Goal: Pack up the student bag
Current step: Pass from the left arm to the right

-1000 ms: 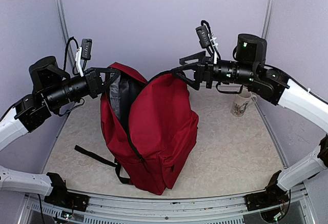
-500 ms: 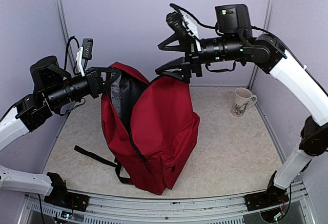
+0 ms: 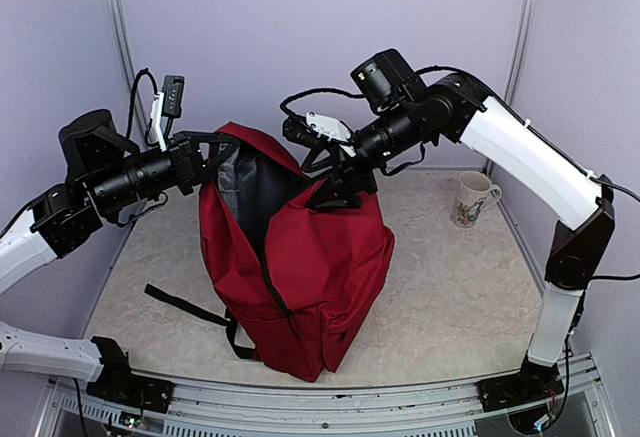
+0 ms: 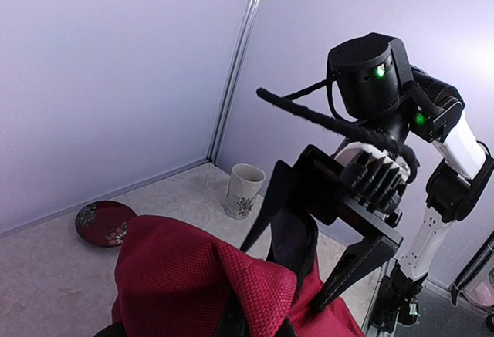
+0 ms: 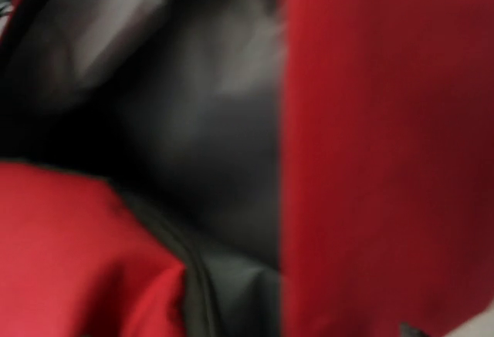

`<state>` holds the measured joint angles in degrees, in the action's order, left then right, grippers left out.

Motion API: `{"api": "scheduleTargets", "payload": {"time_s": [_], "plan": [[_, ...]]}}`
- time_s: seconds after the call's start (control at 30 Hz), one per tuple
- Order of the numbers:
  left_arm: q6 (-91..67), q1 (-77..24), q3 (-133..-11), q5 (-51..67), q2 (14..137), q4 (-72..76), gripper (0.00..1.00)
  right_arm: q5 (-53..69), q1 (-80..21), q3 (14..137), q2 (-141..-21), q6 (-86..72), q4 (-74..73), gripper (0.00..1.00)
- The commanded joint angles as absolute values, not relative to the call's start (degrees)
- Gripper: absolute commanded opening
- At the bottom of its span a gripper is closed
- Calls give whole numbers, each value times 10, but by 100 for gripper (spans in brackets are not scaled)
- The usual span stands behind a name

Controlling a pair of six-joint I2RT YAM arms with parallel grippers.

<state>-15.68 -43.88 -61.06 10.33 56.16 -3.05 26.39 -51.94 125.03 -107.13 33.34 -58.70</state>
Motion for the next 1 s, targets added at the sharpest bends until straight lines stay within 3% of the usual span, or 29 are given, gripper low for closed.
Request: {"api": "scheduleTargets", "payload": {"time_s": [0.0,0.1,0.17,0.47,0.5,0.6,0.7,0.97], "plan": [[-139,-440,-623,102,559,-7,0,332,-514,1247,-1079,354,-668,79],[-139,-440,-621,102,561,-7,0,333,-513,1252,-1091,343,-664,27],[-137,-440,-621,103,561,-7,0,341,-511,1254,-1095,339,-650,0],[-129,-440,-610,109,549,-23,0,442,-491,1211,-1060,293,-509,0],[-125,-441,-608,112,548,-25,7,458,-487,1198,-1051,284,-481,0],[-115,-441,-603,132,548,-30,56,483,-471,1131,-1015,244,-389,0],[-108,-441,-593,149,546,-51,97,484,-448,1053,-980,203,-307,0],[-97,-449,-527,146,449,-63,99,564,-387,919,-940,161,-212,0]]}}
